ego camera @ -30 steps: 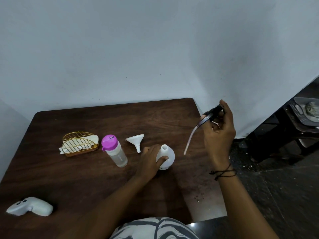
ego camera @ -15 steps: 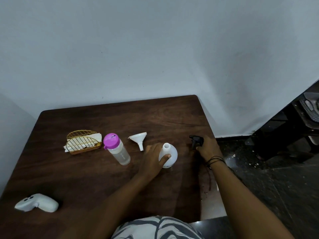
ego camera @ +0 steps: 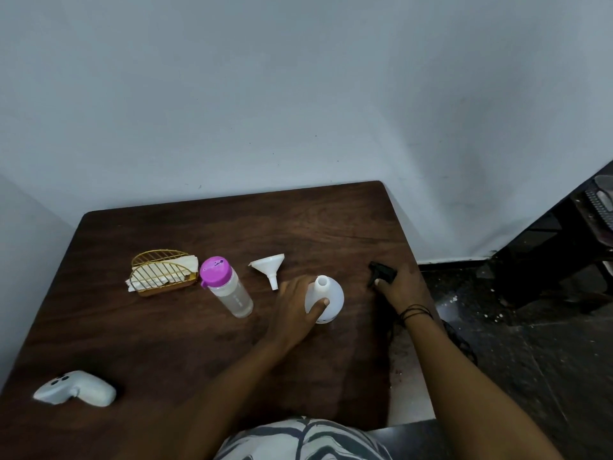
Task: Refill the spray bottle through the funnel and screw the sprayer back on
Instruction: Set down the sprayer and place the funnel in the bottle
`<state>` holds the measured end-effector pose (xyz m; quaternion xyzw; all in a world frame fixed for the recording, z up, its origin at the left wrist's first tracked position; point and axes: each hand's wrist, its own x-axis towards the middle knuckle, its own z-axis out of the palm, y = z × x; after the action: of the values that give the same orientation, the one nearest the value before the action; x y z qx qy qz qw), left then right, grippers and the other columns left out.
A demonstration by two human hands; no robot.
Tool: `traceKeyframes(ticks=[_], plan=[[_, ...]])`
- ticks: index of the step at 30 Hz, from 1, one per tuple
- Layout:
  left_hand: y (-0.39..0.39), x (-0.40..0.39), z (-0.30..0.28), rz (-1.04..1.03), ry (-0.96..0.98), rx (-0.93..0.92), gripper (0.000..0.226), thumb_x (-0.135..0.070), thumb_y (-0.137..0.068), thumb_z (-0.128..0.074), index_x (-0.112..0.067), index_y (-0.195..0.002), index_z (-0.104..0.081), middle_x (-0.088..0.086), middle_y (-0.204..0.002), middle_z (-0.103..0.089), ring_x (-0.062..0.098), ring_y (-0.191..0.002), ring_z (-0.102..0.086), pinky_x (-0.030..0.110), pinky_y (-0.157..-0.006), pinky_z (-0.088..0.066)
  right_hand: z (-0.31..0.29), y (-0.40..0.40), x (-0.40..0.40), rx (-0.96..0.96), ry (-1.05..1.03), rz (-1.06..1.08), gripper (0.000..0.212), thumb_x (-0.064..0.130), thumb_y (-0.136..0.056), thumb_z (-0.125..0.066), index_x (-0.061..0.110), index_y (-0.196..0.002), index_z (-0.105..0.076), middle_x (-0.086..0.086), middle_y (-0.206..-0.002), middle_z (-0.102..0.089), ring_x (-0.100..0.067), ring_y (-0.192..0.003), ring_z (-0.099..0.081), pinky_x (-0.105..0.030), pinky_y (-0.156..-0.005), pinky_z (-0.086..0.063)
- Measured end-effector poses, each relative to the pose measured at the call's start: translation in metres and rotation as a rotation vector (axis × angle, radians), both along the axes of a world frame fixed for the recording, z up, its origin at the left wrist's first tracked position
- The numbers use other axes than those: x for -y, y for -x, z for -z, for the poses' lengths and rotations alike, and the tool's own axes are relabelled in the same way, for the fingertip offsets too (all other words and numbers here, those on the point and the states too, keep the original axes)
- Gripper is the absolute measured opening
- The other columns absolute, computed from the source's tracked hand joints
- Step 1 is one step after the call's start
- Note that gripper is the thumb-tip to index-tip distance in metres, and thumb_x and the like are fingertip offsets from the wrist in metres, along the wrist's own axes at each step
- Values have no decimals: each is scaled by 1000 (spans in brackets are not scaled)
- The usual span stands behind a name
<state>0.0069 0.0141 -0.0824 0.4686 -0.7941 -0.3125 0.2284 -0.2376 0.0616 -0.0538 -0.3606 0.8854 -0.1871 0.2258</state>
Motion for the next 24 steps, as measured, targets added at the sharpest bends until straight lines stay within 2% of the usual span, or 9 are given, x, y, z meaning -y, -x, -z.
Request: traceKeyframes(ticks=[3, 5, 8, 11, 14, 19, 21, 24], plan=[[-6, 5, -4, -30, 13, -26, 46, -45, -87, -60, -25, -128, -55, -10, -131, -58, -3, -115, -40, 25, -96, -39, -8, -6, 2, -42, -53, 36, 56, 34, -85, -66, 4, -128, -45, -26, -134, -44, -41, -119, -47, -44, -98, -45], [-13, 8, -6, -47, 15, -46, 47, -41, -84, -58, -26, -129, -54, -15, -130, -56, -5, -117, -37, 28, -98, -40, -17, -11, 10, -58, -58, 17, 49, 35, -84, -62, 8, -123, -48, -23, -129, -47, -39, -115, -49, -45, -97, -46], [-17, 13, -7, -138, -37, -118, 45, -23, -87, -58, -24, -131, -53, -18, -129, -52, 1, -124, -38, 36, -104, -44, -30, -24, 32, 18, 72, -71, 48, 34, -88, -62, 10, -128, -54, -17, -129, -56, -34, -116, -54, -42, -100, -47], [-9, 18, -11, -318, -93, -216, 43, -10, -89, -61, -17, -131, -53, -7, -132, -55, 12, -127, -42, 43, -107, -43, -41, -42, 58, 121, 152, -180, 48, 31, -91, -63, 9, -132, -55, -11, -129, -60, -27, -118, -57, -35, -96, -47], [-2, 23, -15, -500, -181, -289, 49, -9, -89, -63, -13, -135, -49, -1, -136, -51, 18, -132, -41, 45, -111, -40, -44, -58, 82, 212, 168, -276, 35, 29, -92, -63, 11, -122, -64, -4, -120, -66, -20, -111, -61, -32, -93, -50], [1, 30, -13, -666, -295, -355, 65, -10, -89, -66, -10, -146, -35, 10, -150, -41, 26, -141, -38, 47, -116, -35, -35, -78, 104, 329, 117, -391, 18, 19, -93, -62, 9, -106, -70, -9, -105, -71, -24, -96, -66, -42, -89, -55], [1, 33, -13, -694, -333, -384, 68, -11, -89, -65, -12, -148, -31, 9, -152, -38, 26, -143, -36, 47, -117, -33, -29, -83, 110, 371, 90, -444, 19, 15, -94, -62, 7, -110, -69, -12, -108, -70, -23, -95, -65, -43, -90, -54], [4, 38, -12, -718, -348, -392, 69, -14, -91, -63, -12, -150, -28, 9, -154, -36, 26, -143, -33, 47, -117, -32, -23, -90, 118, 428, 45, -523, 30, 14, -95, -60, 5, -123, -63, -13, -120, -67, -23, -105, -64, -40, -95, -51]])
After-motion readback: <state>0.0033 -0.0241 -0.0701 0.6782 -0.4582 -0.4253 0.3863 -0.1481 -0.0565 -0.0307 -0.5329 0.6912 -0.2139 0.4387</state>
